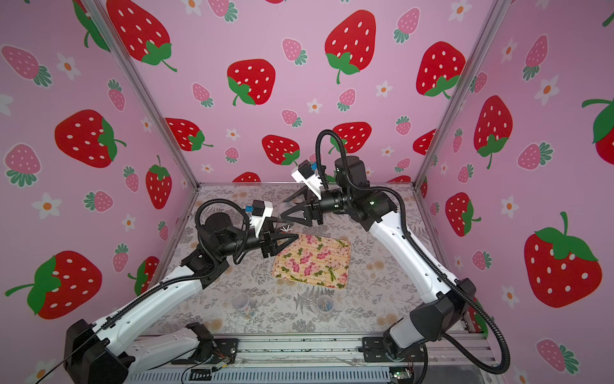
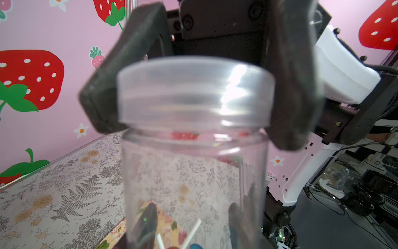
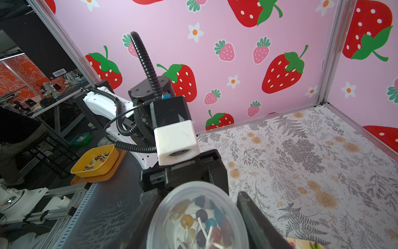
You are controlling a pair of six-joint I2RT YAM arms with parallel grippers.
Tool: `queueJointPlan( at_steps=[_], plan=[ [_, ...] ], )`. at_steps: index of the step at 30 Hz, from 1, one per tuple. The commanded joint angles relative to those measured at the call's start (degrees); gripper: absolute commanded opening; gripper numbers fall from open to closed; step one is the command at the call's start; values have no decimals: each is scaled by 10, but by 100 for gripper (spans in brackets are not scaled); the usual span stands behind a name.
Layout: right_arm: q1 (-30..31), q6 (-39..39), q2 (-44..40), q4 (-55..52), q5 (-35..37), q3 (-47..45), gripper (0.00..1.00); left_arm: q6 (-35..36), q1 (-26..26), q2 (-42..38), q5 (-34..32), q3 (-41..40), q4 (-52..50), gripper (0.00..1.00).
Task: Pour the candies out of the jar
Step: Unscrew the lid from the jar.
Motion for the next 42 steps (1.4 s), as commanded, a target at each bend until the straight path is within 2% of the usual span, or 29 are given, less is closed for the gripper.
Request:
queueJointPlan(
  at_steps=[1, 3, 6, 17, 22, 28, 34, 42],
  plan=[
    [-7, -24, -28, 50, 2, -6, 85, 4, -4, 2, 30, 12, -7, 44],
    [-7, -23, -43, 47, 12, -13, 95, 4, -4, 0, 27, 13, -7, 44],
    [-8, -12, -65, 42, 35, -24, 100, 6, -4, -3, 22, 10, -8, 44],
    [-4, 126, -129, -9, 208, -59, 100, 19, -4, -26, 11, 1, -24, 45],
    [7, 161, -138, -38, 270, -78, 98, 19, -4, -25, 10, -4, -23, 45],
    [18, 189, -128, -24, 282, -87, 95, 17, -4, -13, 13, 0, -18, 45],
    [25, 188, -97, -30, 286, -53, 92, 10, -4, 5, 12, 1, 2, 45],
    [27, 190, -83, -4, 259, -55, 89, 16, -4, 13, 6, -3, 2, 45]
  ],
)
